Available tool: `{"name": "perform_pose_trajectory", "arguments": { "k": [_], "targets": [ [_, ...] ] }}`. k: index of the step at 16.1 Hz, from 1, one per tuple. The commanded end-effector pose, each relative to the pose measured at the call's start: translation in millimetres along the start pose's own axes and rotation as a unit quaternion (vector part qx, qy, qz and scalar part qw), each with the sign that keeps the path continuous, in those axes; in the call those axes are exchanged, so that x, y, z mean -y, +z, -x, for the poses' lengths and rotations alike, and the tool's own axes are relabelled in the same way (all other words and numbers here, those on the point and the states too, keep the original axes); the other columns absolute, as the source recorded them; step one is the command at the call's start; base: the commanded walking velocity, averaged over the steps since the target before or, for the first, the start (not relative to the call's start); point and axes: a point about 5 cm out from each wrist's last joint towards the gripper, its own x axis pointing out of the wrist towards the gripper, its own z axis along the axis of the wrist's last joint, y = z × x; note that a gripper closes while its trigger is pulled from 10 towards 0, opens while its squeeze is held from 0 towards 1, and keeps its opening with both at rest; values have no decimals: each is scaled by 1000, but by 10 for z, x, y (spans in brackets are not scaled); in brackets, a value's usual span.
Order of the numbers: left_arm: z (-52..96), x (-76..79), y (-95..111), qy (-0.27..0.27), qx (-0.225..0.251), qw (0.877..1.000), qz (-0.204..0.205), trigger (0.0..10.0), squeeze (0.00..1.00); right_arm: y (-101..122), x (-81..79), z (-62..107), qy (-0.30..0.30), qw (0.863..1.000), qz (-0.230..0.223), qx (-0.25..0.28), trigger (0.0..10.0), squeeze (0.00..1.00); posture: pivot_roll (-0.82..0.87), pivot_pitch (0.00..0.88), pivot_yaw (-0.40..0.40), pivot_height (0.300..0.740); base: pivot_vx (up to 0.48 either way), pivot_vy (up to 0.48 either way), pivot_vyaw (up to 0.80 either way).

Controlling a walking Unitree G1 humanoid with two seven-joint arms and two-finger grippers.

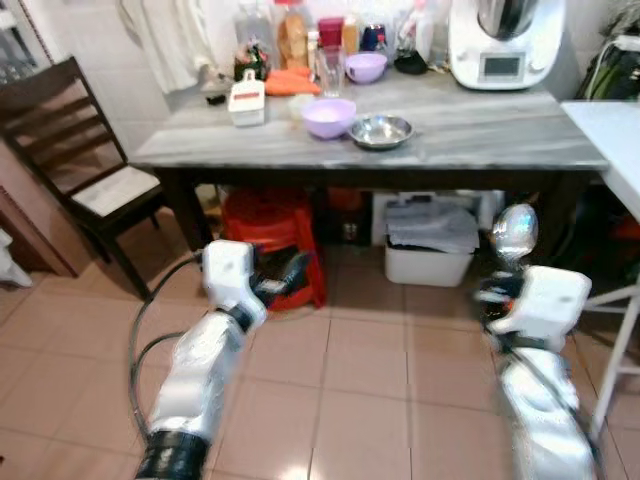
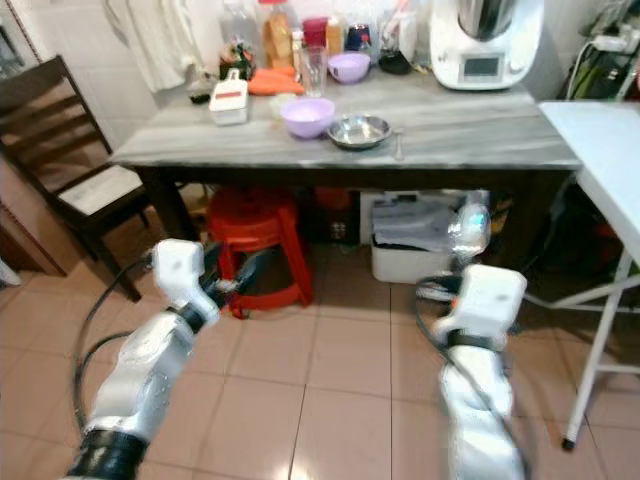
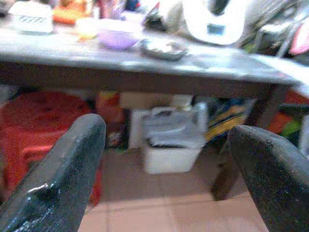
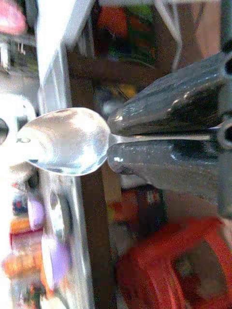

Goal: Setting the table

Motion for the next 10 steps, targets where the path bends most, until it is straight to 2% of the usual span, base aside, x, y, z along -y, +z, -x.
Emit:
{"name": "perform_pose_trajectory", "arguments": {
  "k": [1, 4, 10],
  "targets": [
    [-35, 53, 48, -10, 8, 1000, -4, 10000, 0, 55, 45, -20, -8, 1000, 6, 11, 10000, 0, -59, 0, 94, 740, 382, 0, 0],
    [-36, 73, 38, -12, 6, 1000, -3, 10000, 0, 53, 43, -23, -8, 1000, 4, 10, 10000, 0, -59, 0, 95, 740, 381, 0, -133],
    [-37, 121, 7, -20, 0, 1000, -3, 10000, 0, 53, 41, -25, -10, 1000, 4, 11, 10000, 0, -59, 0, 102, 740, 387, 0, -609]
  ]
}}
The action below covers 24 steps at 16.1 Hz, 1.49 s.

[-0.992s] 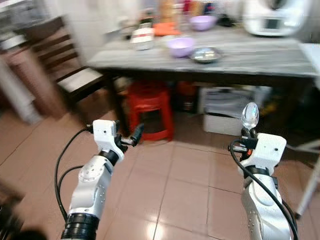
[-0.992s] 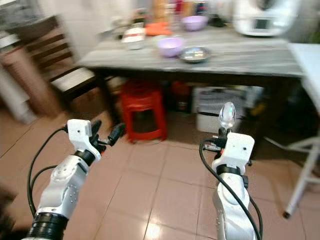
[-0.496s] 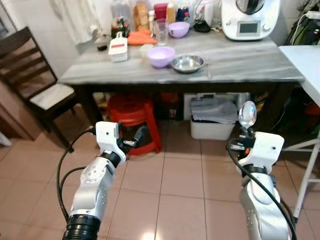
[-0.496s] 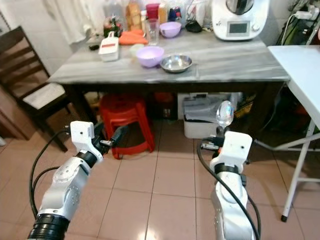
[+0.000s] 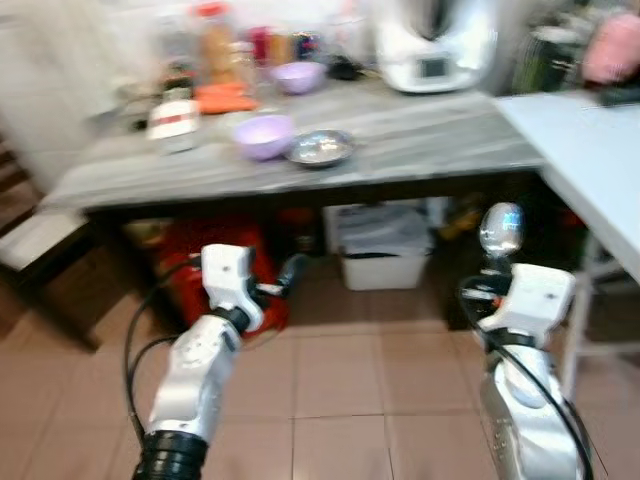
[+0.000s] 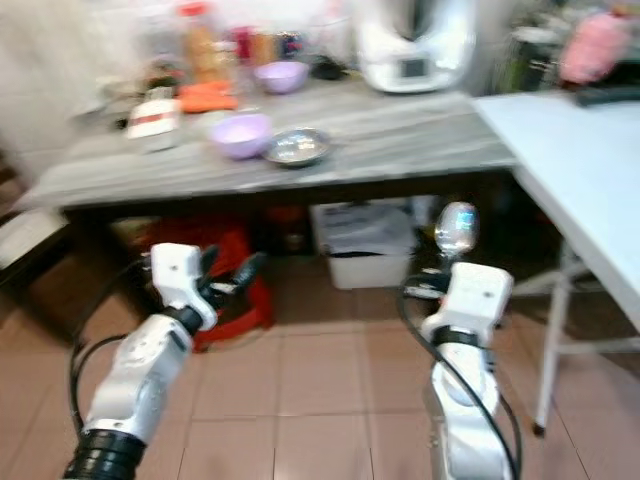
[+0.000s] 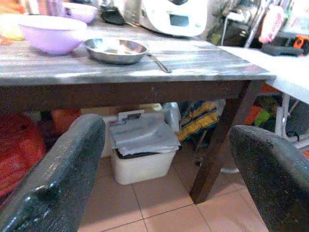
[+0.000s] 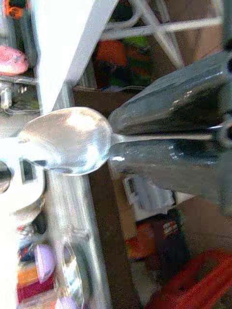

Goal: Setting the table

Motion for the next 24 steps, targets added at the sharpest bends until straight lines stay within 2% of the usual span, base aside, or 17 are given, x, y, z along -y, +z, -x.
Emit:
{"name": "perform_pose_trajectory", "arguments": {
  "k": [1, 5, 6, 8, 10, 14, 15, 17, 24],
  "targets": [
    [-27, 49, 25, -10, 1, 1000, -7, 10000, 0, 65, 32, -23, -7, 1000, 2, 14, 10000, 0, -60, 0, 103, 740, 390, 0, 0],
    [-35, 64, 30, -8, 1, 1000, -11, 10000, 0, 70, 45, -9, -8, 1000, 10, 15, 10000, 0, -63, 0, 104, 740, 391, 0, 0],
    [-23, 19, 72, 5, 13, 999, -30, 10000, 0, 72, 61, 5, -8, 1000, 15, 16, 10000, 0, -66, 0, 103, 740, 390, 0, 0],
    [53, -124, 114, 37, 24, 997, -66, 10000, 0, 81, 94, 49, -7, 999, 25, 19, 10000, 0, -66, 0, 102, 740, 396, 0, 0],
    [161, -252, 102, 66, 20, 995, -78, 10000, 0, 106, 119, 96, 1, 999, 38, 24, 10000, 0, -62, 0, 96, 740, 398, 0, 0],
    [421, -406, 28, 98, 5, 991, -95, 10000, 0, 89, 125, 233, 21, 998, 51, 22, 10000, 0, -48, 0, 84, 740, 399, 0, 0],
    [502, -419, -10, 102, -3, 990, -98, 10000, 0, 76, 117, 268, 28, 998, 55, 19, 10000, 0, -46, 0, 82, 740, 401, 0, 638],
    [537, -387, -47, 100, -7, 990, -96, 10000, 0, 61, 115, 275, 30, 998, 56, 16, 10000, 0, -42, 0, 76, 740, 399, 0, 788],
    [492, -270, -58, 74, -12, 993, -91, 10000, 0, 85, 96, 243, 27, 998, 52, 17, 10000, 0, -48, 0, 81, 740, 399, 0, 83]
  ]
}}
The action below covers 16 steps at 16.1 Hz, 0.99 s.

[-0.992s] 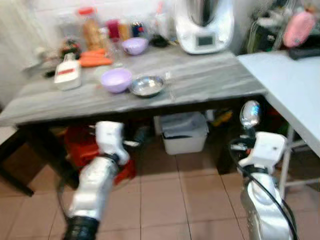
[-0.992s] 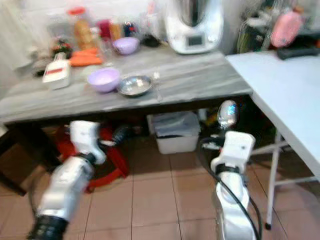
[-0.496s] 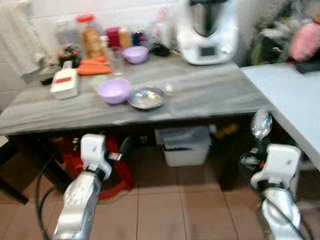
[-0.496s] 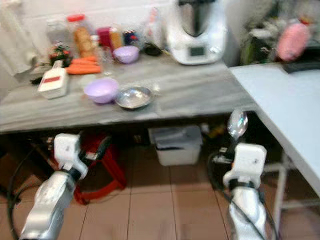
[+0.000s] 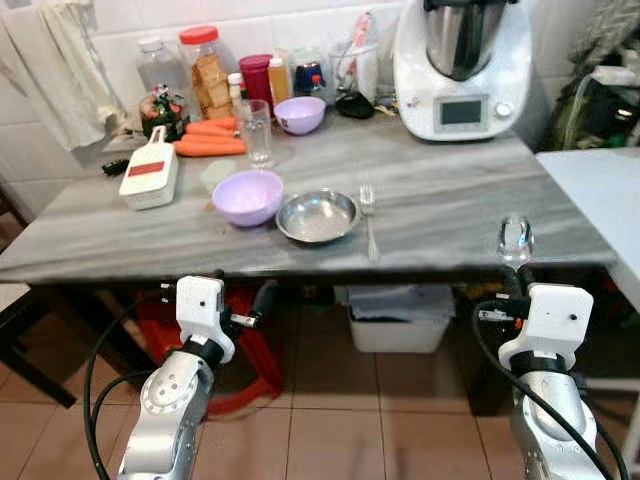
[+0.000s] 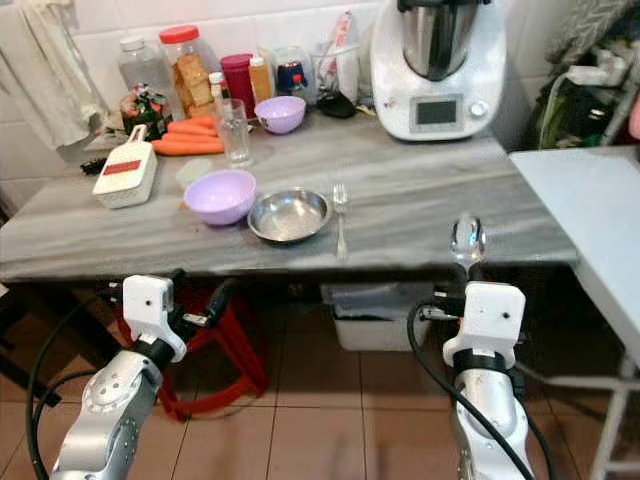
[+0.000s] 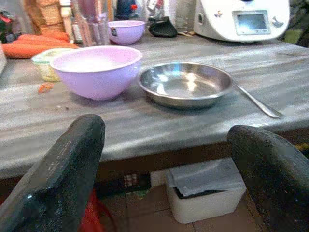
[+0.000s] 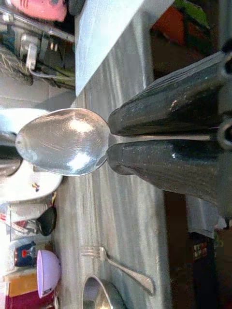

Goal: Setting the table

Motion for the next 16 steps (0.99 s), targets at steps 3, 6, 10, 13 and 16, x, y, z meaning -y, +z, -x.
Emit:
{"name": "perform_pose_trajectory", "arguments": {
  "k": [3, 6, 10, 13, 16],
  "targets": [
    [0, -55, 39, 5, -2, 1000, -13, 10000, 0, 45, -80, 4, 6, 1000, -11, 7, 10000, 0, -54, 0, 86, 740, 400, 0, 0],
    [-10, -45, 43, 2, -2, 1000, -13, 10000, 0, 50, -82, 0, 6, 1000, -10, 8, 10000, 0, -55, 0, 86, 740, 401, 0, 0],
    [-4, -60, 53, 10, -1, 1000, -14, 10000, 0, 61, -91, -12, 9, 1000, -8, 12, 10000, 0, -54, 0, 86, 740, 367, 0, 0],
    [29, -76, 72, 12, 5, 1000, -10, 10000, 0, 64, -109, -14, 16, 1000, -3, 14, 10000, 0, -46, 0, 80, 740, 0, 0, 0],
    [75, -82, 76, -5, 7, 1000, -12, 10000, 0, 64, -101, -16, 17, 1000, -1, 13, 10000, 0, -47, 0, 79, 740, 0, 0, 0]
  ]
}}
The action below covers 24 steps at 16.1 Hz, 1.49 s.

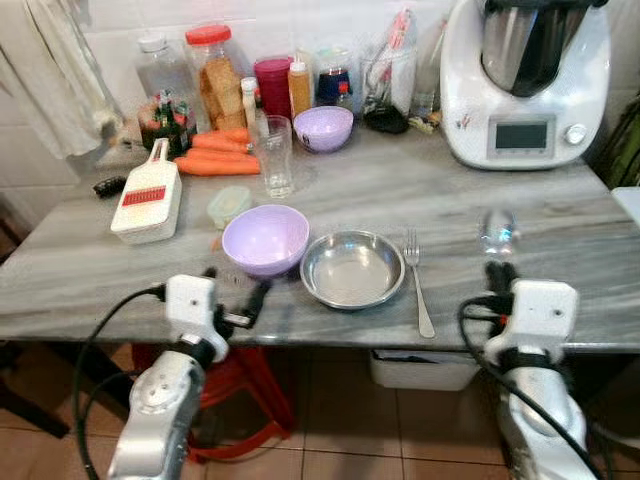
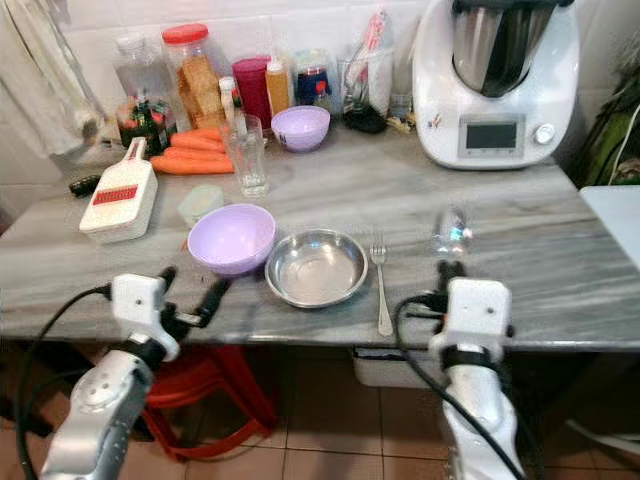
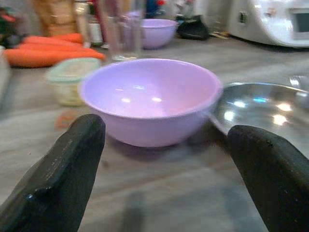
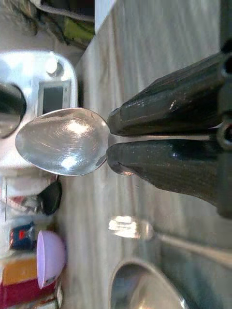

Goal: Setting the table

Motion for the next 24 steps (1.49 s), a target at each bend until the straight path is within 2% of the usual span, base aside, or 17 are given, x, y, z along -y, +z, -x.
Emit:
{"name": "perform_pose_trajectory", "arguments": {
  "k": [1, 5, 6, 7, 9, 14, 19, 21, 23, 24],
  "targets": [
    [44, -61, 38, -6, 4, 1000, -11, 10000, 0, 24, -36, -11, 9, 1000, -7, 1, 10000, 0, -48, 0, 77, 740, 0, 0, 0],
    [69, -28, 39, -51, -2, 999, -4, 10000, 0, -30, -22, -50, 9, 1000, -18, -23, 10000, 0, -53, 0, 77, 740, 0, 0, 0],
    [87, 8, 24, -72, -8, 997, 7, 10000, 0, -49, -6, -65, 5, 999, -27, -34, 10000, 0, -55, 0, 79, 740, 0, 0, 0],
    [130, 104, 4, -126, -16, 992, 15, 10000, 0, -106, 34, -105, -6, 997, -52, -61, 10000, 0, -58, 2, 77, 740, 0, 0, 0],
    [151, 158, 10, -161, -17, 987, 11, 10000, 0, -160, 60, -167, 0, 995, -48, -86, 10000, 0, -59, 10, 78, 740, 0, 0, 0],
    [167, 168, 20, -198, -34, 980, 7, 10000, 0, -174, 136, -412, 6, 992, -36, -120, 10000, 0, -57, 26, 79, 740, 0, 0, 0],
    [202, 215, 32, -232, -44, 972, 11, 10000, 0, -282, 142, -674, 3, 980, -93, -175, 10000, 0, -28, 44, 84, 740, 0, 0, 0],
    [224, 250, 41, -245, -48, 968, 9, 10000, 0, -319, 89, -791, 12, 977, -103, -189, 10000, 0, -21, 47, 86, 740, 0, 0, 0],
    [225, 256, 49, -247, -47, 968, 9, 10000, 0, -321, 54, -828, 18, 976, -102, -190, 10000, 0, -21, 47, 86, 740, 0, 0, 0],
    [221, 262, 59, -251, -46, 967, 11, 10000, 0, -333, -14, -867, 33, 975, -103, -195, 10000, 0, -13, 46, 88, 740, 0, 0, 0]
  ]
}}
